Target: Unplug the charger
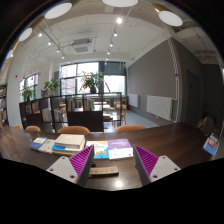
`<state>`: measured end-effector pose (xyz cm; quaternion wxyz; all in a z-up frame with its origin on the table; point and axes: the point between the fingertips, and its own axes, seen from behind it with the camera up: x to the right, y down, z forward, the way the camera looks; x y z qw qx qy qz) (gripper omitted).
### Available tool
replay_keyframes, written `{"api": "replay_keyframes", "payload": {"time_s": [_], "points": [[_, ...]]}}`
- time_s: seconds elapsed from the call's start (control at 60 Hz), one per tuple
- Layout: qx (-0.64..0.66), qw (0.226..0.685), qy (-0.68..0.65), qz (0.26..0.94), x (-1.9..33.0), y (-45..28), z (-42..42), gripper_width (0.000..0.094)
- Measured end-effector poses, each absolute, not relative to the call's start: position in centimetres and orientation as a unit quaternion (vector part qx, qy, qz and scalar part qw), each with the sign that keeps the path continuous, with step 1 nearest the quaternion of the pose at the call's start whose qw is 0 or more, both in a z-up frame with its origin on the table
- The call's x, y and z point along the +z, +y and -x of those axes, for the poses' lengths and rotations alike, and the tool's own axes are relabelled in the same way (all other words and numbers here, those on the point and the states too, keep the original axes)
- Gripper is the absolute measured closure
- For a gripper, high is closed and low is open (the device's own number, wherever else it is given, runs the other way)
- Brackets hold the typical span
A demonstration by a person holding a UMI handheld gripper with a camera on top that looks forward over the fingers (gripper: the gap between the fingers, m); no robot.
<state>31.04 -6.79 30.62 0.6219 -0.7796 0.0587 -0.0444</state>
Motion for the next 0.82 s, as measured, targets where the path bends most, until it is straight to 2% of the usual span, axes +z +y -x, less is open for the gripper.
{"api": "replay_keyframes", "payload": {"time_s": [0.083, 0.133, 0.317, 0.45, 0.817], "points": [[-0.032, 0.599, 0.044, 0.799, 28.3, -10.4, -26.2, 0.0161], [-0.019, 0.586, 0.035, 0.810, 25.5, -12.1, -23.0, 0.0157], [0.012, 0.533, 0.013, 0.846, 20.2, -17.8, -16.0, 0.0146], [0.018, 0.519, 0.007, 0.855, 18.9, -20.4, -13.9, 0.0143], [0.015, 0.514, -0.002, 0.858, 19.1, -22.5, -12.7, 0.0147]]}}
